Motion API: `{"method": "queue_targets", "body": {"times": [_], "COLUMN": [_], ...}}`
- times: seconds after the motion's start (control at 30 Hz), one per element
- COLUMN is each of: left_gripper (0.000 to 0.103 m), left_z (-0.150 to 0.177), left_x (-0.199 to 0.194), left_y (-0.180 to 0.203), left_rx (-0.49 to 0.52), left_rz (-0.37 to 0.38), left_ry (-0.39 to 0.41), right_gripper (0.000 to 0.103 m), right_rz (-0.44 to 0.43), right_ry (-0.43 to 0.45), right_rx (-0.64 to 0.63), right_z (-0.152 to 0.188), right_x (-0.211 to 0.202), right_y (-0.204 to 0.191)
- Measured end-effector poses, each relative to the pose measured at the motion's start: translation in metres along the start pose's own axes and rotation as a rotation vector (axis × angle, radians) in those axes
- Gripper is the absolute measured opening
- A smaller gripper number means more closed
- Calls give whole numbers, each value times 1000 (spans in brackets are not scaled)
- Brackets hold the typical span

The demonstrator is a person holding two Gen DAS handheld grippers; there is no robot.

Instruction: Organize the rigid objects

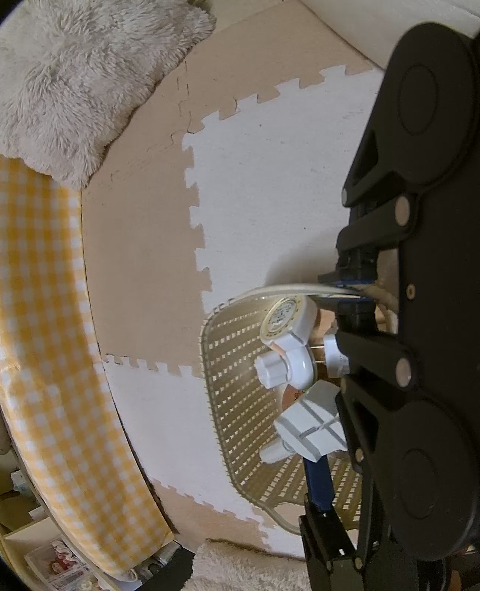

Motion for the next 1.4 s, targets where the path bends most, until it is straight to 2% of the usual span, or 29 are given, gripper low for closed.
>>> {"method": "queue_targets", "body": {"times": [0.2,0.6,1.1,1.23,1.4], "left_gripper": [66,85,103,103,103], "left_z": [-1,-3,-13,-13,-8], "left_x": [1,-5,-36,-44,-57], "left_y": [0,8,18,16,15], "left_rx": [-3,-5,57,57,51], "left_rz": [4,36,-24,-50,-75], "left_ry": [-5,-20,21,32,41], "right_gripper": [7,7,7,20,29], "right_rz": [0,0,-7,-19,-24], "right_ry": [0,0,-2,-16,41], "right_rx": [-1,0,13,10,-6], "right_z": [0,0,-1,1,1], "right_x": [0,0,0,-2,-20], "right_y": [0,0,2,0,-7]}}
Point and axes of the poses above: each gripper's, at about its wrist camera, not at the fingertips, and x roughly the way its jaws point, y to its right, z to its underside, the point moved 3 cm from there along x, roughly the way its jaws point, and after that the axes turned 1 degree about z, right-handed, at the moved point
